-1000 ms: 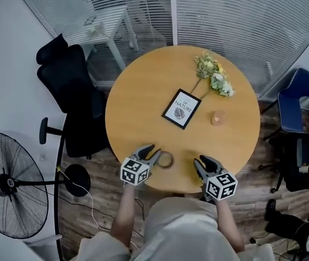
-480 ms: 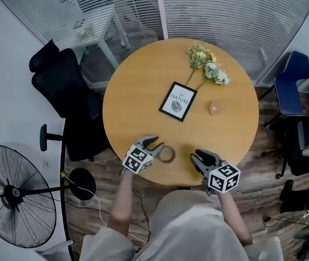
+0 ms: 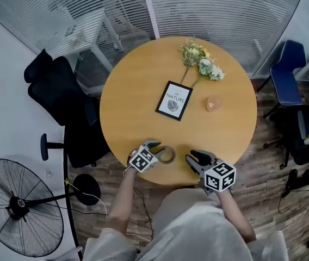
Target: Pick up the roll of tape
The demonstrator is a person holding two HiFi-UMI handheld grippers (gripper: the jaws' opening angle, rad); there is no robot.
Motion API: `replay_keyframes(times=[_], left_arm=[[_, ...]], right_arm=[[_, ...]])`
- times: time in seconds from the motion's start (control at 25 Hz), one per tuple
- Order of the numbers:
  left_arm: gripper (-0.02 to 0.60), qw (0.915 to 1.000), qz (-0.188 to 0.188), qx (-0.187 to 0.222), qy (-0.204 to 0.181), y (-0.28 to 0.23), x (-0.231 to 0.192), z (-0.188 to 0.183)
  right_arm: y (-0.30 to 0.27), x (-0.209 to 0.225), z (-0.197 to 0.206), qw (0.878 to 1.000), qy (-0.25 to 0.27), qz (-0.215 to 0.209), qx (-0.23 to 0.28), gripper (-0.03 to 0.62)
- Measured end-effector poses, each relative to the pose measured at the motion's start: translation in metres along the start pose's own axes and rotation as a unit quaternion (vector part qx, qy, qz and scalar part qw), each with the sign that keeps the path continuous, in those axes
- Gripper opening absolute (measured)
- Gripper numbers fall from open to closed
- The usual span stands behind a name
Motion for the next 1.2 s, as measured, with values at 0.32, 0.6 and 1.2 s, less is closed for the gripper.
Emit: replay_keyframes(times=[0.32,0.6,1.2], left_arm=[[0.124,0.9949,0.016,-0.084,-0.055,-0.024,0.01,0.007],[0.124,0.9885,0.024,-0.128,-0.077,-0.047,0.016,0.012],[0.056,0.9756,0.005,-0.188,-0.113,-0.06,0.007,0.007]], right_arm=[[0.0,0.0,0.011,1.0,0.007,0.008,-0.011,0.112],[0.0,-0.003,0.019,1.0,0.009,0.01,-0.021,0.112],[0.002,-0.007,0.028,1.0,0.006,0.013,-0.025,0.109]])
Point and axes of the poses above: the fingertips, and each gripper's own axes: y backward along the fingers, x to its right, z out of its underside, the point moved 4 cm from there along y, backward along the fingers, and after that the axes turned 14 degrees about -x, right-handed, at the moved point
